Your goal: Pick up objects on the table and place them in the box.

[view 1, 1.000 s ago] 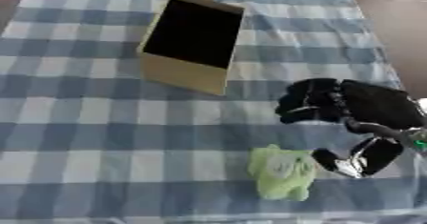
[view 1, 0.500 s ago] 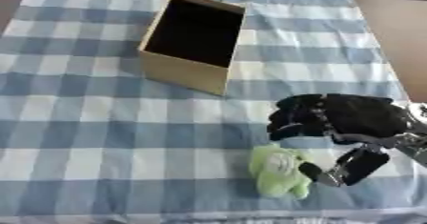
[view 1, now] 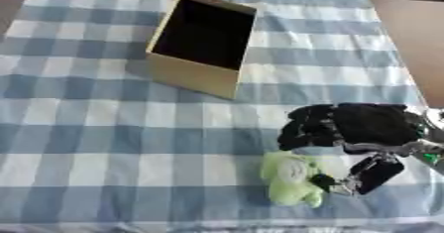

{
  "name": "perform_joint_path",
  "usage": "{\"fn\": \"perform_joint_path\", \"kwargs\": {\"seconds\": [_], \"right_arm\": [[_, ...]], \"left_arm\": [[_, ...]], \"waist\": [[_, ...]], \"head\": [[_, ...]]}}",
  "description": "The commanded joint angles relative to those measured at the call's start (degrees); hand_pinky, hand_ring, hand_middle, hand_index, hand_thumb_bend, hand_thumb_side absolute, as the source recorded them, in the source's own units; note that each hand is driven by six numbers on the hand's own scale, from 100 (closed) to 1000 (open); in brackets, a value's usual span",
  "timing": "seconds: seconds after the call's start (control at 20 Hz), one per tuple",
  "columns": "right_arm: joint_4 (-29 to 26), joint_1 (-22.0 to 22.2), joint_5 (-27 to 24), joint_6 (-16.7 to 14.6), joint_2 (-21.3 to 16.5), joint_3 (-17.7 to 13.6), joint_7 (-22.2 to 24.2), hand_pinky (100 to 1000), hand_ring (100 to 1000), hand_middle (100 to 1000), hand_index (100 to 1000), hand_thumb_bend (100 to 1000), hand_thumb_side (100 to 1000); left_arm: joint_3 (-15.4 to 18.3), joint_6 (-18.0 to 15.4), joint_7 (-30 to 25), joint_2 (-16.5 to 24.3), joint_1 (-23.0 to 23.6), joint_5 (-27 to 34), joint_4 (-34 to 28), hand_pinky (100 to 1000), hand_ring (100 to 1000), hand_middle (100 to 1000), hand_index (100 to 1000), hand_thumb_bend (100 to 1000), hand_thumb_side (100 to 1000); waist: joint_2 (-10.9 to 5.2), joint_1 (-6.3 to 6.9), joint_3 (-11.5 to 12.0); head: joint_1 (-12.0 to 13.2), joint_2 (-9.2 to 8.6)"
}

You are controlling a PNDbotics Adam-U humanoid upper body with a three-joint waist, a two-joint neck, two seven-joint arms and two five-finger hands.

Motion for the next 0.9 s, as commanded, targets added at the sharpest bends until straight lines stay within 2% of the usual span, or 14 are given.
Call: {"fn": "perform_joint_path", "kwargs": {"seconds": [0.05,0.25,0.45,0.6,0.9], "right_arm": [[-0.9,-0.1,-1.7,0.6,-0.7,-0.2,1.5,934,844,843,962,172,162],[-0.9,0.2,-4.4,1.3,-0.4,0.2,3.5,941,846,840,965,152,152],[-0.9,0.5,-7.9,2.0,-0.1,0.0,5.2,937,838,832,970,100,231],[-0.9,0.5,-10.6,2.3,-0.4,-0.7,5.5,936,835,827,971,100,275],[-0.9,0.6,-15.5,1.6,-2.1,-3.2,4.3,932,829,817,972,100,286]], "left_arm": [[0.0,-0.1,-0.4,0.5,-0.4,-0.2,-0.8,355,544,616,658,100,824],[-0.1,0.0,-0.8,0.5,-0.3,-0.2,-0.8,355,544,617,658,100,824],[-0.1,0.1,-1.0,0.6,-0.1,-0.3,-0.8,355,544,617,657,100,825],[-0.2,0.1,-1.2,0.6,0.3,-0.3,-0.8,355,544,617,657,100,826],[-0.2,0.3,-1.6,0.9,1.0,-0.5,-0.8,355,545,618,657,100,826]], "waist": [[-1.03,0.15,0.0],[-1.12,0.00,-0.1],[-1.47,-0.27,-0.5],[-1.93,-0.55,-0.9],[-2.99,-1.05,-1.8]], "head": [[0.3,0.33],[0.5,0.39],[0.8,0.40],[0.9,0.40],[0.8,0.40]]}}
